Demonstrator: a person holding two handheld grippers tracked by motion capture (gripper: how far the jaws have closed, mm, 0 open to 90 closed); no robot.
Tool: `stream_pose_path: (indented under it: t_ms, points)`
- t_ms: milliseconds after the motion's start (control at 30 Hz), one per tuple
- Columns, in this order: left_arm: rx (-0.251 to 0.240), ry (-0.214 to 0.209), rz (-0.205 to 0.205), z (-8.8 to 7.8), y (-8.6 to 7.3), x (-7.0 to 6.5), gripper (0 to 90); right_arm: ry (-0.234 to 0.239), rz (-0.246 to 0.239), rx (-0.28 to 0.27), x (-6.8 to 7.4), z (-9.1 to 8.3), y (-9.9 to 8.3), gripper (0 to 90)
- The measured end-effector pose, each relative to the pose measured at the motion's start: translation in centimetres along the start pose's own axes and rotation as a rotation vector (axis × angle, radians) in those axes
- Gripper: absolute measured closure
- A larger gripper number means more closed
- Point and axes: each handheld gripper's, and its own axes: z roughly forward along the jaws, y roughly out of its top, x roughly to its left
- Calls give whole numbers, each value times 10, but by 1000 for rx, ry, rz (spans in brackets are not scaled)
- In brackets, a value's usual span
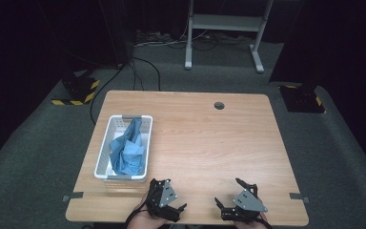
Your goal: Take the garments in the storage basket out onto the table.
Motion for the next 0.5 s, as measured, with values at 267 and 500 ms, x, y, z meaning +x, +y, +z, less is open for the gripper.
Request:
stream_pose_path:
  t_ms: [267, 500]
  points:
    - [-16, 13, -28, -12, 2, 6, 6, 3, 2, -1, 0, 0, 0, 3]
    - [-20, 47, -41, -26, 7, 11, 7, 3, 1, 0, 0, 0, 0, 3]
